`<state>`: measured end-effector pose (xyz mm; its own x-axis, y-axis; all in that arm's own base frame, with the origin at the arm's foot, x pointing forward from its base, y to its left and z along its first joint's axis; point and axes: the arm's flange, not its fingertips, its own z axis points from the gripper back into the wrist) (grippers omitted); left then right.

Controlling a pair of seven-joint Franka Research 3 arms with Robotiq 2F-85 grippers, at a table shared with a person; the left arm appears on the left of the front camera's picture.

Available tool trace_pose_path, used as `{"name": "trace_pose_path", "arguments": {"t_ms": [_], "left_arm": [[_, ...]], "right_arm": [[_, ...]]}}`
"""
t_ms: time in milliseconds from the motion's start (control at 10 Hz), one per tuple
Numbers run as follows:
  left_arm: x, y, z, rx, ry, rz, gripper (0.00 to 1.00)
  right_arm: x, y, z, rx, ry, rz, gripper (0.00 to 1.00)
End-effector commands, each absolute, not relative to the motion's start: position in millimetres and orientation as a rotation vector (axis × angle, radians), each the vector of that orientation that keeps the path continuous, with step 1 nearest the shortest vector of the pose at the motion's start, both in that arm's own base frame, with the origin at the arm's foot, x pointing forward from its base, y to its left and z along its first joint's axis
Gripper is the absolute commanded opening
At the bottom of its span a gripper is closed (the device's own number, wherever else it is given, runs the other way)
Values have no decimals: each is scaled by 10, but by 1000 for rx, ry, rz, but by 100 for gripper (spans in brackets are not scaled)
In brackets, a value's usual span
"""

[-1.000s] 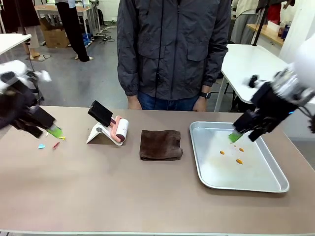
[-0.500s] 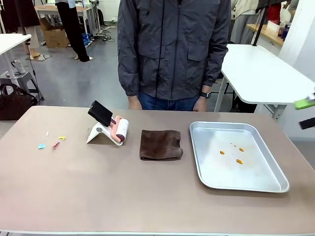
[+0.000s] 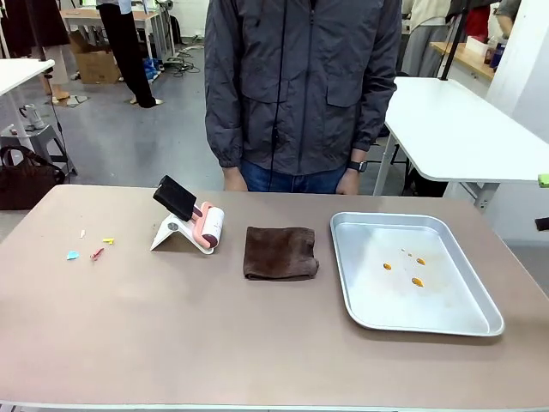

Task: Clean the surface of the table.
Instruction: Hold the Lint Roller with your left hand and the towel with your right hand.

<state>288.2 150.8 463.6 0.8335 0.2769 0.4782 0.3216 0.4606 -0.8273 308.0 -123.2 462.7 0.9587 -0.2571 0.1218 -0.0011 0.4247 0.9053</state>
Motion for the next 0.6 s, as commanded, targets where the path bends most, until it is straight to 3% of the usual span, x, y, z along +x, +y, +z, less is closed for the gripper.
{"name": "trace_pose_path", "arguments": {"t_ms": [0,500], "left_arm": [[2783,1610,4632,-1097,-628,-57,100],[2783,1610,4632,-1097,-628,-57,100]], "right_arm": [[3027,-1191,4760,1110,-278,-114,100],[3027,-1191,4760,1110,-278,-114,100]]}}
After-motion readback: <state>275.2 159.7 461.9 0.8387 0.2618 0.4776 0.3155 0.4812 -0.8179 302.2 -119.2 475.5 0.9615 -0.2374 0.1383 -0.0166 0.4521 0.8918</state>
